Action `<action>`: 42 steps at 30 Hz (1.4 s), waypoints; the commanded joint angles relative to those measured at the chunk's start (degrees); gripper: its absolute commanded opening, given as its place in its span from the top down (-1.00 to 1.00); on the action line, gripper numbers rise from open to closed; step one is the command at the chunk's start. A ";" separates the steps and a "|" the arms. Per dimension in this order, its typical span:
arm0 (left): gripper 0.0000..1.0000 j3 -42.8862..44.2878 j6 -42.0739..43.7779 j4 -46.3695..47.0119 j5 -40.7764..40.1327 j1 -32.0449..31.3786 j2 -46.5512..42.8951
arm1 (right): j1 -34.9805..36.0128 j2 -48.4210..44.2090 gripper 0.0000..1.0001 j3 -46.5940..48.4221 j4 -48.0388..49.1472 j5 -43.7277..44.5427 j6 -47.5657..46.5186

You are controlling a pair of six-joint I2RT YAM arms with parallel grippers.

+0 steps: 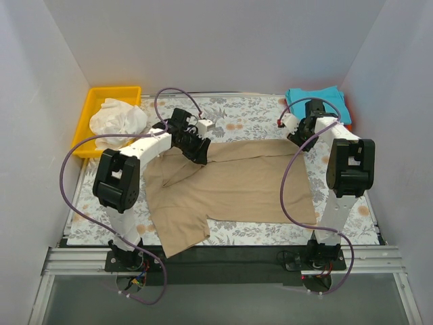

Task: Fold and stack the t-shirts
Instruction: Fold the tshirt

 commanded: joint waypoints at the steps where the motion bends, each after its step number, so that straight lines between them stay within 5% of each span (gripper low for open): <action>1: 0.17 2.77 1.69 1.68 -2.95 0.68 1.74 | -1.74 0.83 0.29 0.26 0.77 -1.14 -2.26; 10: 0.16 3.13 2.31 1.85 -3.92 0.15 3.15 | -2.10 2.94 0.40 1.75 0.60 -1.93 -3.67; 42: 0.19 2.69 1.79 1.41 -4.97 0.07 3.32 | -2.18 0.47 0.29 4.74 -7.66 -8.26 -5.43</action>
